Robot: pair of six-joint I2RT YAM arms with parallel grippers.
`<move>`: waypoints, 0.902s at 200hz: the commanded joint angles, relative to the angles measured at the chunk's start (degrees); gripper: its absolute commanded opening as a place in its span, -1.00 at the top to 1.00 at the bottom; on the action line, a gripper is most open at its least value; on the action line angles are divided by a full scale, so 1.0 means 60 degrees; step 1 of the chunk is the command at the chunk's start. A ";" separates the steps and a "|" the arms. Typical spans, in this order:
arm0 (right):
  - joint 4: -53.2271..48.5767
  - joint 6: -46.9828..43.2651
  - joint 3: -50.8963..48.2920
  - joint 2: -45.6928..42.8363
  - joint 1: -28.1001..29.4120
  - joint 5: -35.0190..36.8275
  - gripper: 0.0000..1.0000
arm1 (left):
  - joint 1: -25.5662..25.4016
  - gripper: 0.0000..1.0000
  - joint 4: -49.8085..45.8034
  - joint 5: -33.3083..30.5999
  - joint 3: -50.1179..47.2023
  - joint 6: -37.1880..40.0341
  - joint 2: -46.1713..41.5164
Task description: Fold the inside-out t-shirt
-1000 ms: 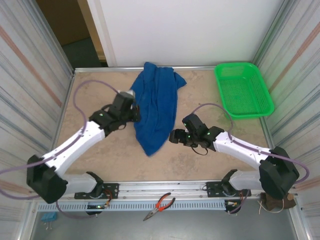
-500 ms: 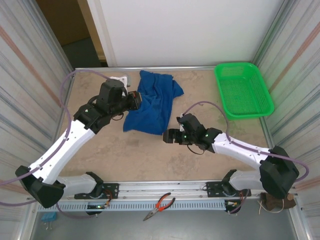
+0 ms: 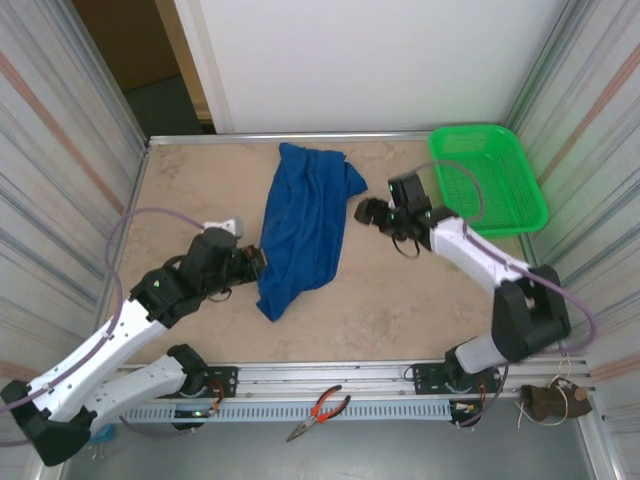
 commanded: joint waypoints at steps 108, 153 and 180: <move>-0.2256 -0.0224 0.7293 0.7040 -0.1125 -0.1136 -0.20 | 0.0086 1.00 -0.0393 -0.0749 -0.0124 -0.0388 -0.0280; -0.1585 0.0412 0.7645 0.7566 -0.1083 -0.2334 -0.13 | 0.0280 1.00 -0.0182 -0.0681 -0.0029 -0.0273 -0.0166; -0.1394 0.0627 0.7703 0.7660 -0.1065 -0.2754 -0.03 | 0.0508 1.00 0.0013 -0.0519 -0.0011 -0.0186 -0.0123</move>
